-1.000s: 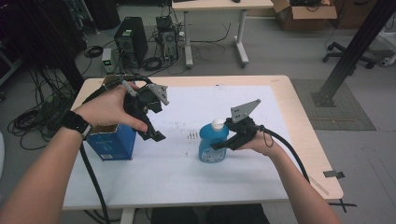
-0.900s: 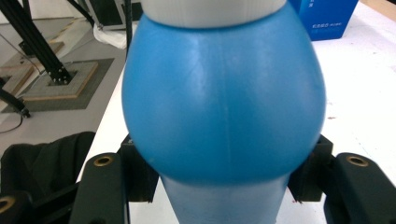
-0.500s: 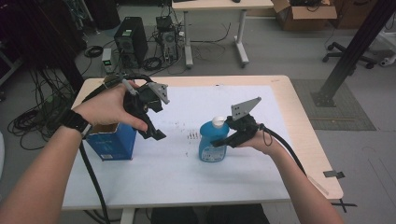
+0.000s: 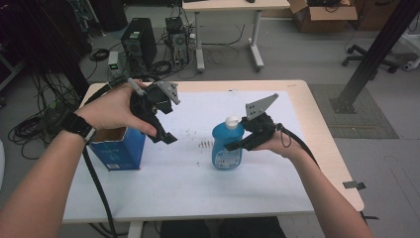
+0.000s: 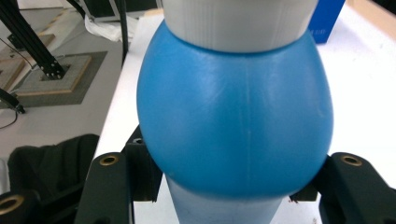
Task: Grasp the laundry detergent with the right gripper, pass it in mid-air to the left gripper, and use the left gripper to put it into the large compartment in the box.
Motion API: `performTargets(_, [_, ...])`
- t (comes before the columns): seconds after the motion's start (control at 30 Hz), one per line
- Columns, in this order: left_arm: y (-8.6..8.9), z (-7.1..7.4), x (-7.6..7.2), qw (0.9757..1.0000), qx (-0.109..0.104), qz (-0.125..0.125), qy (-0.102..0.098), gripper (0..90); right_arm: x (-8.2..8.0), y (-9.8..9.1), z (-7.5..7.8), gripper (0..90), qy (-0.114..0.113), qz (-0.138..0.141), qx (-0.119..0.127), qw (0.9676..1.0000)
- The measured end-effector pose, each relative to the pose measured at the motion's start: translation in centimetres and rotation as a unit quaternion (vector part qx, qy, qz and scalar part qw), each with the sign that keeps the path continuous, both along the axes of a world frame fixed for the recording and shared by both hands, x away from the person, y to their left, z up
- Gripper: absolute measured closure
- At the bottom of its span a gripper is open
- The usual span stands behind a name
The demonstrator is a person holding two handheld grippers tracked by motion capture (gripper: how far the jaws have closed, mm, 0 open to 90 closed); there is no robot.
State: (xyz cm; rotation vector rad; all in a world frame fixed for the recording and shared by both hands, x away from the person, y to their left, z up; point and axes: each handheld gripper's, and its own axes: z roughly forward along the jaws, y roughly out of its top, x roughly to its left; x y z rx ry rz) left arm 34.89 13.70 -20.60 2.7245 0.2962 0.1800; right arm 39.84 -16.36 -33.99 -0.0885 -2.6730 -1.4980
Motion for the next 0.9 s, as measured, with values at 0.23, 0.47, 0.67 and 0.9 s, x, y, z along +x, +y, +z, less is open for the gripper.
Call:
performTargets(0.23, [-0.2,0.9,-0.2,1.0,0.001,0.0,-0.007,5.6,-0.1,0.3,3.2,41.8,-0.014,0.009,0.003,0.9999])
performTargets(0.47, [-0.4,1.9,-0.4,0.9999,0.002,-0.001,-0.013,5.3,-0.3,1.0,5.9,41.9,-0.029,0.021,0.006,0.9993])
performTargets(0.67, [-0.5,2.8,-0.6,0.9999,0.0,0.001,-0.017,4.8,-0.5,2.0,7.6,42.0,-0.034,0.035,0.0,0.9988])
performTargets(0.9, [-1.0,3.9,-0.8,0.9997,0.0,0.0,-0.024,4.4,-0.8,3.7,8.9,42.0,-0.042,0.047,-0.019,0.9979])
